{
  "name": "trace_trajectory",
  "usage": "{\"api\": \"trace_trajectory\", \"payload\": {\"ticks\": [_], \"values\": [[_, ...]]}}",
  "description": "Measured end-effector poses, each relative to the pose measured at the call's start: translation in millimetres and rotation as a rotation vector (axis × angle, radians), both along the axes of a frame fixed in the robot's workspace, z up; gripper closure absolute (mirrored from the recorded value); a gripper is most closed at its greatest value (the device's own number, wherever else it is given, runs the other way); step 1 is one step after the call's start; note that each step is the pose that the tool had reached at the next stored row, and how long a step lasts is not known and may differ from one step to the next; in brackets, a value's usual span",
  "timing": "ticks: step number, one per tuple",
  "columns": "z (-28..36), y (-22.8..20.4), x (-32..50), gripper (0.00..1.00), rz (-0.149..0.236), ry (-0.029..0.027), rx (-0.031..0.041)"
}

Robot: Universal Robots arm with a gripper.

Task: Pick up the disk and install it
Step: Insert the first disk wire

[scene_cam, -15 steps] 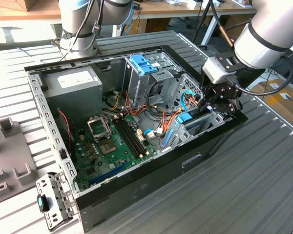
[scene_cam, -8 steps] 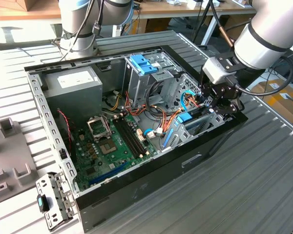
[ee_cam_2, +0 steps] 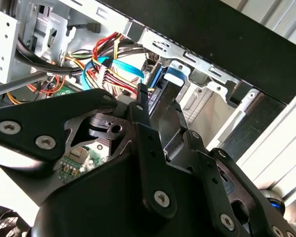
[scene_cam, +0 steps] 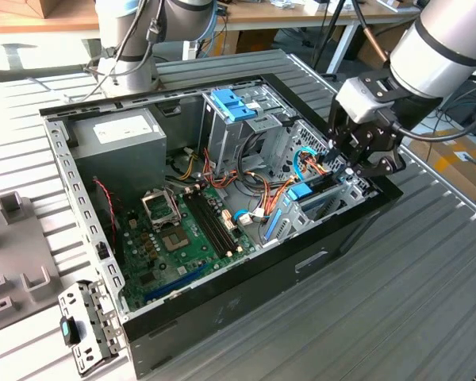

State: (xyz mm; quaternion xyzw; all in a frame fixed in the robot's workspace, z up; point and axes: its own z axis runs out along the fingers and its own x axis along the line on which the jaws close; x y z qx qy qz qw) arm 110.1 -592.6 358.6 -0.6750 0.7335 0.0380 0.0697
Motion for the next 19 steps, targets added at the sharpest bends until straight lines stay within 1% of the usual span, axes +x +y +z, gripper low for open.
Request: {"api": "trace_trajectory", "payload": {"ticks": [2, 8, 9, 12, 13, 14, 19], "values": [[3.3, 0.0, 0.0, 0.63, 0.0, 0.0, -0.0001], [3.9, 0.0, 0.0, 0.63, 0.0, 0.0, 0.0001], [4.0, 0.0, 0.0, 0.65, 0.0, 0.0, 0.0], [4.1, 0.0, 0.0, 0.84, 0.0, 0.0, 0.0], [4.1, 0.0, 0.0, 0.84, 0.0, 0.0, 0.0], [4.1, 0.0, 0.0, 0.89, 0.0, 0.0, 0.0], [4.4, 0.0, 0.0, 0.89, 0.0, 0.0, 0.0]]}}
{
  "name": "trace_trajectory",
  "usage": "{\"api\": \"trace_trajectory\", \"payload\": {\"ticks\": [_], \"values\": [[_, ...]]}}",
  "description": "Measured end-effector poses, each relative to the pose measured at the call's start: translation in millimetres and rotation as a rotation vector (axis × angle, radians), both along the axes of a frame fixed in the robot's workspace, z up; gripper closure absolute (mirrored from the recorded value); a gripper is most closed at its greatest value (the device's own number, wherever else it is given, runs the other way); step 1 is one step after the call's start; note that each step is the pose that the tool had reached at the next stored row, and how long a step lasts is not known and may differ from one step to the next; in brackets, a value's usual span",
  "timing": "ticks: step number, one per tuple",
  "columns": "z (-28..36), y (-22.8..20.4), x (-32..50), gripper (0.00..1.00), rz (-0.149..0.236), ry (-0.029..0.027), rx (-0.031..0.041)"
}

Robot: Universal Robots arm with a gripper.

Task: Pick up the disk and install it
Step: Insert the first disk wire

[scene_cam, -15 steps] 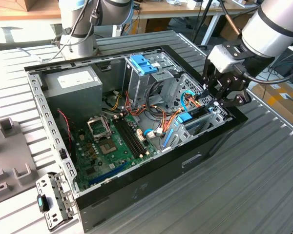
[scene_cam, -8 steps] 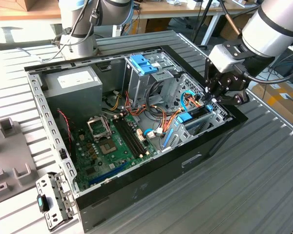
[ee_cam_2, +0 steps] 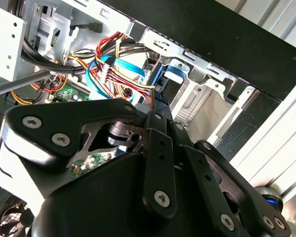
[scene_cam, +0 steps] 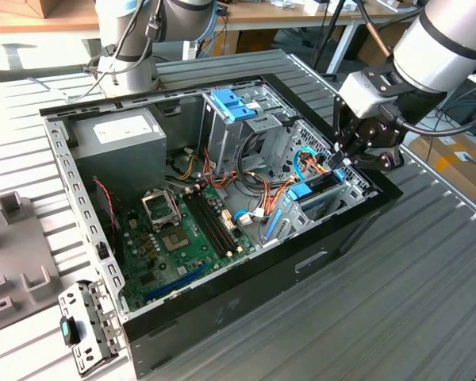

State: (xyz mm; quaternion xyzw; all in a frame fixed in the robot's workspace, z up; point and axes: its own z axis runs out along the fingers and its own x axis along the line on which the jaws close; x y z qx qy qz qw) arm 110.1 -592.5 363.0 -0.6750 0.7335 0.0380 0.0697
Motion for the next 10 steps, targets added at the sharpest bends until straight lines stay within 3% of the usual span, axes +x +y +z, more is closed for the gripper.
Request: {"api": "trace_trajectory", "payload": {"ticks": [10], "values": [[-3.2, 0.0, 0.0, 0.89, 0.0, 0.0, 0.0001]]}}
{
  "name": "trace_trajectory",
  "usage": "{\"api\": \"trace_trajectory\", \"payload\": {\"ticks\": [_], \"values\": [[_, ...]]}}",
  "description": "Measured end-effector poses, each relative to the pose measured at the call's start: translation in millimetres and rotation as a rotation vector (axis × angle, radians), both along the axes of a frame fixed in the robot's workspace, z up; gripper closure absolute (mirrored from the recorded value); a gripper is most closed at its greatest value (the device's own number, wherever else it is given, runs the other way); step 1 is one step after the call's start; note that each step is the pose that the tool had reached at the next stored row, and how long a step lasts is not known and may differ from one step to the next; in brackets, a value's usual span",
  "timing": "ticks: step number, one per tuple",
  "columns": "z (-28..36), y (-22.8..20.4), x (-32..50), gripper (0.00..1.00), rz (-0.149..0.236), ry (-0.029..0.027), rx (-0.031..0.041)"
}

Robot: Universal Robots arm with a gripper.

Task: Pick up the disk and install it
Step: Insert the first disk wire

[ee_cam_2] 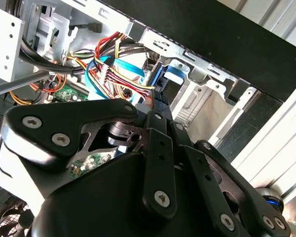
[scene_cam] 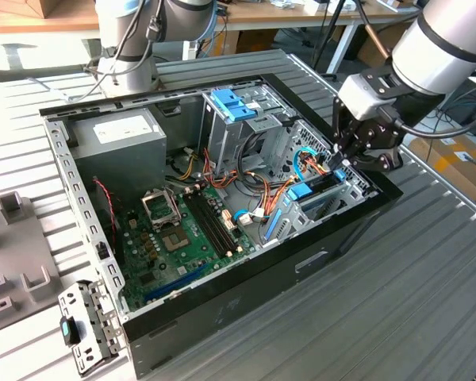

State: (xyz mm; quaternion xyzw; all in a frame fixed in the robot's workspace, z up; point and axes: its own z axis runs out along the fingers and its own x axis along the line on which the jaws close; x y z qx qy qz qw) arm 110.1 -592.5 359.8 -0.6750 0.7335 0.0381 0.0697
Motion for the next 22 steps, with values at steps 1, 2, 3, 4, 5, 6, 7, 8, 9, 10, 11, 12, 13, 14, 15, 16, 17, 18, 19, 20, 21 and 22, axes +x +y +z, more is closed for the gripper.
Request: {"api": "trace_trajectory", "payload": {"ticks": [1, 2, 3, 4, 5, 6, 7, 8, 9, 10, 11, 12, 13, 14, 15, 16, 17, 18, 19, 20, 21, 22], "values": [[-0.6, 0.0, 0.0, 0.89, 0.0, 0.0, -0.0001], [-1.2, 0.0, 0.0, 0.89, 0.0, 0.0, 0.0], [-2.6, 0.0, 0.0, 0.89, 0.0, 0.0, -0.0002], [-3.8, 0.0, 0.0, 0.89, 0.0, 0.0, -0.0002], [-4.9, 0.1, 0.0, 0.89, 0.0, 0.0, -0.0004], [-5.8, 0.4, 0.0, 0.89, 0.0, 0.0, -0.0006], [-7.1, 0.9, 0.2, 0.89, 0.0, 0.0, -0.0004], [-8.5, 1.1, 0.5, 0.89, 0.0, 0.0001, -0.0005], [-9.7, 1.2, 0.5, 0.89, 0.0, 0.0002, -0.0006], [-13.6, 1.4, 0.8, 0.89, 0.0, 0.0006, -0.0006], [-14.9, 1.5, 0.9, 0.89, 0.0, 0.0007, -0.0005], [-16.1, 1.5, 0.9, 0.89, 0.001, 0.0008, -0.0006], [-17.7, 1.5, 1.2, 0.89, 0.001, 0.0011, -0.0013], [-19.1, 1.5, 1.7, 0.89, 0.001, 0.0013, -0.0016], [-19.6, 1.5, 1.9, 0.89, 0.001, 0.0013, -0.0013], [-20.1, 1.5, 2.0, 0.89, 0.001, 0.0013, -0.001], [-20.3, 1.5, 2.1, 0.89, 0.001, 0.0012, -0.0007], [-20.2, 1.5, 2.1, 0.89, 0.001, 0.0012, -0.0007], [-20.1, 1.5, 2.5, 0.89, 0.001, 0.0013, -0.0002], [-19.5, 1.6, 3.1, 0.89, 0.001, 0.0012, 0.001], [-14.6, 1.5, 4.7, 0.89, 0.001, 0.001, 0.0026], [-5.0, 1.5, 9.9, 0.89, 0.001, 0.0012, 0.0014]]}}
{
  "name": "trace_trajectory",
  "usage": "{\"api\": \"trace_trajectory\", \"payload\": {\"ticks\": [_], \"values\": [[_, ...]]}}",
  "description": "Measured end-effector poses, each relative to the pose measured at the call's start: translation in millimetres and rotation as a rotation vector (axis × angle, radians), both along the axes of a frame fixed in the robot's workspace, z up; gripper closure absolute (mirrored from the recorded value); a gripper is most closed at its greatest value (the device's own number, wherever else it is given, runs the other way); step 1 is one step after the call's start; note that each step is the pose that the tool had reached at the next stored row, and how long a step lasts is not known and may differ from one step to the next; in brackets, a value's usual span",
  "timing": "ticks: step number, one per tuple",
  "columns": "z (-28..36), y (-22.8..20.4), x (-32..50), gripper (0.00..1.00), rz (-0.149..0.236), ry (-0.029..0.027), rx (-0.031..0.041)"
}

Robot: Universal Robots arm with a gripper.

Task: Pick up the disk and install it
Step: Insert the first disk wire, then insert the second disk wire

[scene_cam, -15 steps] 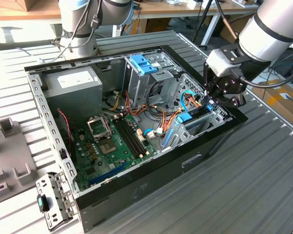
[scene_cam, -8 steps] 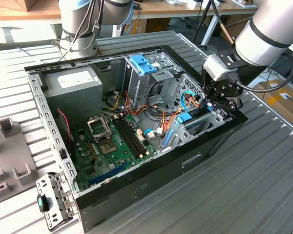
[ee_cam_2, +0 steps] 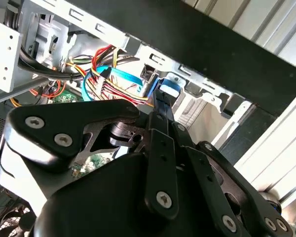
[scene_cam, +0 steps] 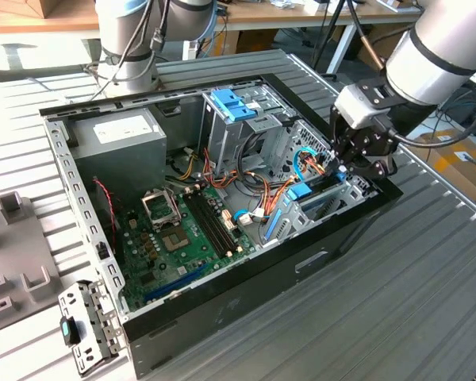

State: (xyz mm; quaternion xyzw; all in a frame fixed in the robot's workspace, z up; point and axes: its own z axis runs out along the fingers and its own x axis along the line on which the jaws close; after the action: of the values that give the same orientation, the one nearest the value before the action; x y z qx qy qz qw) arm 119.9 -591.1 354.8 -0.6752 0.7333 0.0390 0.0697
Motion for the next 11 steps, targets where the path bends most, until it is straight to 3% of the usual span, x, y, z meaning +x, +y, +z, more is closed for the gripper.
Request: {"api": "trace_trajectory", "payload": {"ticks": [1, 11], "values": [[7.7, 0.1, 11.2, 0.89, 0.0, 0.0, -0.0001], [7.7, 0.0, 11.2, 0.89, 0.001, 0.0, -0.0001]]}}
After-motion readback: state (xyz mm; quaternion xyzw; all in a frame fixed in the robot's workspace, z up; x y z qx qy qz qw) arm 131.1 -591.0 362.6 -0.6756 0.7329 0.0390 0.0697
